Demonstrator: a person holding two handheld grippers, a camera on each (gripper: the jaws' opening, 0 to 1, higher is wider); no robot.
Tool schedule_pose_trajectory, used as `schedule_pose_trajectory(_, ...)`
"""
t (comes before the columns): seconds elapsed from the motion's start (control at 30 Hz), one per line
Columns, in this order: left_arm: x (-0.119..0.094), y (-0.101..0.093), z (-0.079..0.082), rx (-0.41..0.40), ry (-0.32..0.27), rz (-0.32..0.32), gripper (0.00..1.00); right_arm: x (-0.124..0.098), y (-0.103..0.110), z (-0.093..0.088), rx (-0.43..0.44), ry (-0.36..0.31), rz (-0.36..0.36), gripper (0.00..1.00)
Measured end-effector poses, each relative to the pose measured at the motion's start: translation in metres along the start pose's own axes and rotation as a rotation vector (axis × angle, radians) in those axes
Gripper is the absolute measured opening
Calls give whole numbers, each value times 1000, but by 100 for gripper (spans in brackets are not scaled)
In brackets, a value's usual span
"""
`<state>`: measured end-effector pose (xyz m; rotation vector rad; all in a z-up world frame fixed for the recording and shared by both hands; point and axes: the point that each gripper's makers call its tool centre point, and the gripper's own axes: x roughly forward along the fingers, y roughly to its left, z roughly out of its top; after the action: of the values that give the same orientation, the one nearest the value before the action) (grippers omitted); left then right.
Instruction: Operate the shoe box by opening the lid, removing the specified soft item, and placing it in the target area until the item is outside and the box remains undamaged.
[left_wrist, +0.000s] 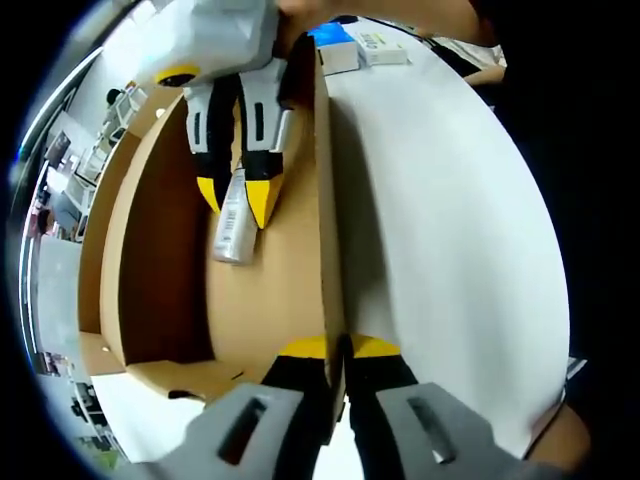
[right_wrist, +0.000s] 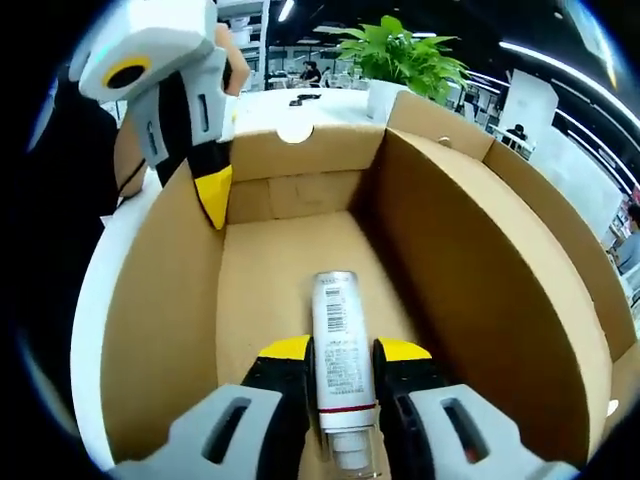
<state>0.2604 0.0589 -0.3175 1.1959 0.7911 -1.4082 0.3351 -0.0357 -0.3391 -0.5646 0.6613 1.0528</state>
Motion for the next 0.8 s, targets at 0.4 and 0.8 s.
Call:
schedule_pose_trajectory(0.4, 1, 1, 0, -3, 5, 2, 4, -1, 1, 1, -17, -2, -8, 22)
schedule_pose_trajectory(0.8, 1, 2, 0, 2, 18, 6, 4, -12, -5, 14, 27, -33, -55, 21)
